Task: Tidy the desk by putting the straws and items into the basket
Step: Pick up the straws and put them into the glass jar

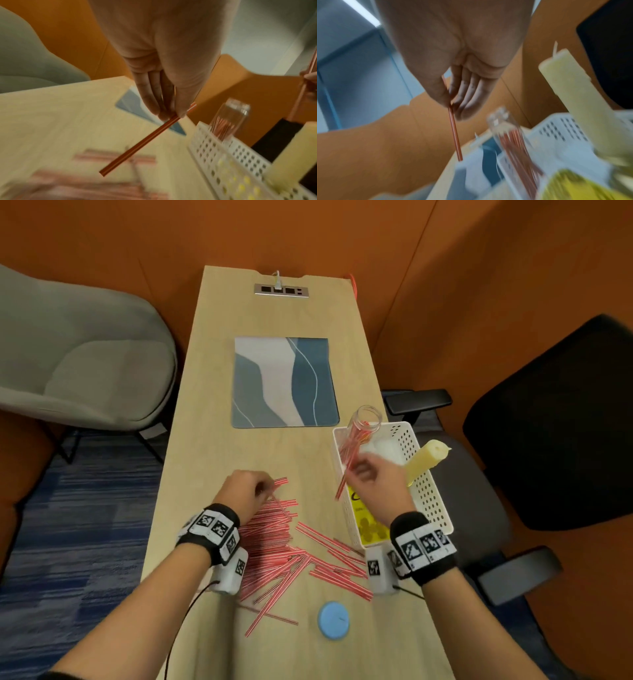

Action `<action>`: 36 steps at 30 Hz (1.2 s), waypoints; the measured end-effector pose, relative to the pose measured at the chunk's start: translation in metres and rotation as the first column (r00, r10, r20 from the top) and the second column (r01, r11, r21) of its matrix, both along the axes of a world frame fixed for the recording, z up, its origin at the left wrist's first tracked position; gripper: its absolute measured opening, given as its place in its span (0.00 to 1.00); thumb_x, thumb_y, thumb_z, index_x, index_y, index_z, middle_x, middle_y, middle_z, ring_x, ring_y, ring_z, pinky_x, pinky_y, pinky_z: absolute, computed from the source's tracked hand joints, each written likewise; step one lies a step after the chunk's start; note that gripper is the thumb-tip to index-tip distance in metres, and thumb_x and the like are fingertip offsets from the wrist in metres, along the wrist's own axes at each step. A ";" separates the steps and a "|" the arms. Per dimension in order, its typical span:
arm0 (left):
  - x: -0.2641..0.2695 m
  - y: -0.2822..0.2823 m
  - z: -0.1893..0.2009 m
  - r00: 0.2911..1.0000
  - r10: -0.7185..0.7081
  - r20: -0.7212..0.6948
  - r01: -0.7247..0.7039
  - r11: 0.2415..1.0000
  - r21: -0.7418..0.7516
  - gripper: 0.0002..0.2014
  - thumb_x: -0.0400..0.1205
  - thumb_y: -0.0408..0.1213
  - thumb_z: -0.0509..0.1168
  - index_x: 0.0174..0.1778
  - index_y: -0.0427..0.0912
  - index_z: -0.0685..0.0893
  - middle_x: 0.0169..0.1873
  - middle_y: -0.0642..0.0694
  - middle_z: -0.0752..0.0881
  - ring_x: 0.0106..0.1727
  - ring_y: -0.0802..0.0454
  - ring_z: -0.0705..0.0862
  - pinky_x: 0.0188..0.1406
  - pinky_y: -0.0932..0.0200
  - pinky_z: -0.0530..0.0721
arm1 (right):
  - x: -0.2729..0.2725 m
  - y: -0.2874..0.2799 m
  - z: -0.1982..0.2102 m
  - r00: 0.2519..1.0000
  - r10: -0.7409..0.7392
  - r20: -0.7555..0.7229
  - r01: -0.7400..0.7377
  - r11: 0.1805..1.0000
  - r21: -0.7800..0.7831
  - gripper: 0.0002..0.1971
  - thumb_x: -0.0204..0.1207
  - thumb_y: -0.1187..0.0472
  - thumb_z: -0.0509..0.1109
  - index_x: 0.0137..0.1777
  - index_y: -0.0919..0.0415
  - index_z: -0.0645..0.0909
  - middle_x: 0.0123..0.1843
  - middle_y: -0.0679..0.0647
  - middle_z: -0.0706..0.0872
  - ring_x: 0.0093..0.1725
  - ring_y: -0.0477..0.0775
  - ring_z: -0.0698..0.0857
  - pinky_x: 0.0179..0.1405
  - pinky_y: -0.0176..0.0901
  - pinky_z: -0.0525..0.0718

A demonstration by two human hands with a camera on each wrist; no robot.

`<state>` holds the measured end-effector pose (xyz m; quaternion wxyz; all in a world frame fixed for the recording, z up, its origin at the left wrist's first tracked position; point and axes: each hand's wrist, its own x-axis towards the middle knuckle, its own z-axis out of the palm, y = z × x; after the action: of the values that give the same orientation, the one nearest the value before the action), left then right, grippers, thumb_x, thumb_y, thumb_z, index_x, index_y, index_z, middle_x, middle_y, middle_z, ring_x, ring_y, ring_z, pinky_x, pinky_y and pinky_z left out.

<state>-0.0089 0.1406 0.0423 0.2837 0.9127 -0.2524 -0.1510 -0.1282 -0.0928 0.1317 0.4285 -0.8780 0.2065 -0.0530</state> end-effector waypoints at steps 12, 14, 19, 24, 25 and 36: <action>0.063 -0.119 0.131 0.991 0.032 0.130 0.050 0.811 -0.582 0.04 0.79 0.33 0.73 0.48 0.44 0.90 0.39 0.52 0.91 0.40 0.58 0.88 0.46 0.67 0.86 | 0.088 -0.087 0.023 0.930 -0.306 0.205 0.319 0.947 -0.030 0.07 0.75 0.60 0.74 0.52 0.55 0.85 0.39 0.48 0.88 0.35 0.43 0.84 0.44 0.41 0.88; 0.069 -0.141 0.141 0.989 0.021 0.149 0.077 0.779 -0.622 0.04 0.79 0.33 0.73 0.48 0.45 0.90 0.39 0.53 0.90 0.41 0.58 0.88 0.47 0.64 0.87 | 0.085 -0.088 0.005 0.947 -0.316 0.062 0.318 0.947 -0.032 0.13 0.74 0.57 0.74 0.59 0.51 0.85 0.41 0.45 0.90 0.41 0.46 0.86 0.50 0.46 0.87; 0.072 -0.184 0.149 0.985 -0.029 0.169 0.133 0.747 -0.651 0.04 0.80 0.34 0.73 0.49 0.43 0.90 0.40 0.53 0.91 0.42 0.58 0.89 0.48 0.63 0.87 | 0.050 -0.070 -0.013 0.955 -0.297 0.011 0.297 0.955 -0.017 0.10 0.76 0.58 0.74 0.56 0.47 0.84 0.41 0.43 0.89 0.37 0.38 0.84 0.43 0.34 0.80; 0.066 -0.208 0.122 0.988 -0.117 0.105 0.156 0.800 -0.580 0.04 0.79 0.35 0.73 0.48 0.44 0.91 0.38 0.52 0.91 0.41 0.58 0.88 0.48 0.58 0.89 | 0.014 -0.035 -0.042 0.994 -0.079 -0.077 0.083 0.995 0.050 0.05 0.75 0.62 0.73 0.45 0.50 0.88 0.32 0.45 0.83 0.30 0.36 0.80 0.30 0.23 0.72; 0.065 -0.208 0.113 0.988 -0.129 0.088 0.156 0.818 -0.554 0.04 0.79 0.35 0.74 0.48 0.44 0.91 0.38 0.52 0.91 0.40 0.59 0.88 0.48 0.57 0.89 | 0.008 -0.026 -0.048 0.994 -0.039 -0.104 0.046 0.997 0.065 0.06 0.75 0.62 0.72 0.46 0.51 0.89 0.33 0.46 0.83 0.30 0.36 0.80 0.31 0.23 0.71; 0.025 -0.093 0.008 0.997 0.073 0.005 -0.072 0.989 -0.126 0.12 0.74 0.28 0.68 0.42 0.52 0.90 0.36 0.56 0.88 0.36 0.55 0.85 0.47 0.53 0.88 | -0.039 0.054 -0.123 0.768 0.325 -0.552 -0.441 0.893 -0.087 0.21 0.75 0.58 0.74 0.69 0.54 0.80 0.62 0.57 0.82 0.62 0.60 0.83 0.64 0.49 0.82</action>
<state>0.0157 0.0477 0.0500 0.3448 0.9022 -0.2296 -0.1198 -0.1674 -0.0392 0.0087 0.2618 -0.9225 0.1237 0.2551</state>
